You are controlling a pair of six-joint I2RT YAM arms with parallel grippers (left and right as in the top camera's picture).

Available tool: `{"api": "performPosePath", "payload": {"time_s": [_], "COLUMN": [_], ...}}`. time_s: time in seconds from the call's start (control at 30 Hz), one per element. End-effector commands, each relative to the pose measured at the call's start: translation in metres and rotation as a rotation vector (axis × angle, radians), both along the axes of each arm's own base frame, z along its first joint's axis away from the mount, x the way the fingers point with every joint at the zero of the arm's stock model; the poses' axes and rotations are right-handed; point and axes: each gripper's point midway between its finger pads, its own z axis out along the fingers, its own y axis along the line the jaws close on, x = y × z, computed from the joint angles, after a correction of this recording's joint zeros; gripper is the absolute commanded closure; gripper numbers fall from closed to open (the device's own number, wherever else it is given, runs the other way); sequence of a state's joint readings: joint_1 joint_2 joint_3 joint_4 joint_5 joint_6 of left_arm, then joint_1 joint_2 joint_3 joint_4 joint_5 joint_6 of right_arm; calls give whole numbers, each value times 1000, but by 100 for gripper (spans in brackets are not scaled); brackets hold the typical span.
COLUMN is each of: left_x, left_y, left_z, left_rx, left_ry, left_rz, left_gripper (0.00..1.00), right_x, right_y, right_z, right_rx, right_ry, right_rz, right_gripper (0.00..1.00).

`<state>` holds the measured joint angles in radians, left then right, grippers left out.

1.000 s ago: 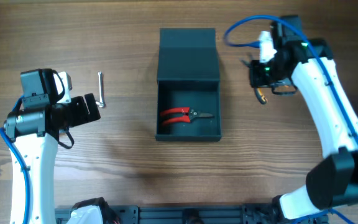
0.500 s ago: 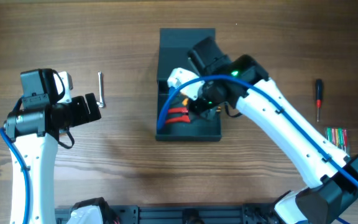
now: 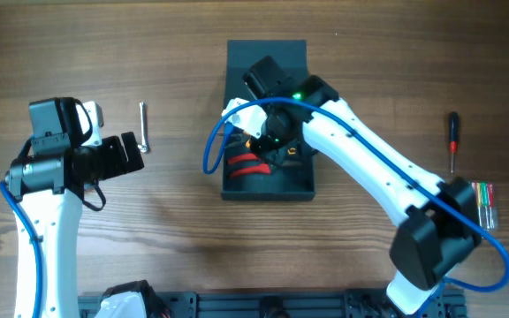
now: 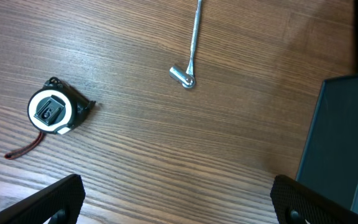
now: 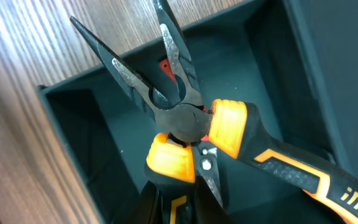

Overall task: Pack container
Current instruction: 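Carry the orange pliers into the box beside the snips, release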

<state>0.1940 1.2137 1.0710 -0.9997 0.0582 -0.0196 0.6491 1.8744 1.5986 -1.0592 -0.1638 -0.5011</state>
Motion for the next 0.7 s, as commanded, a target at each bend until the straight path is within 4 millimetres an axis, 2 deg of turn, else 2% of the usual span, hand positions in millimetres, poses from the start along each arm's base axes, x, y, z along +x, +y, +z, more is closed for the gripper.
{"api": "performPosePath", "payload": {"time_s": [0.0, 0.13, 0.27, 0.47, 0.67], "left_x": [4, 4, 5, 5, 6], "left_y": [-1, -1, -1, -1, 0], "left_z": [9, 8, 9, 9, 9], "left_rx": [-8, -8, -7, -7, -6], "left_ry": [-26, -26, -27, -28, -34], "left_rz": [-14, -14, -14, -14, -14], "left_gripper": [0, 0, 0, 0, 0], "right_x": [15, 28, 39, 32, 30], "right_y": [-2, -9, -24, -30, -31], "right_z": [-5, -5, -18, -40, -43], "right_rx": [3, 23, 33, 36, 35], "right_ry": [-18, -30, -22, 15, 22], "right_rz": [-41, -93, -160, -190, -189], "right_gripper": [96, 96, 96, 96, 96]}}
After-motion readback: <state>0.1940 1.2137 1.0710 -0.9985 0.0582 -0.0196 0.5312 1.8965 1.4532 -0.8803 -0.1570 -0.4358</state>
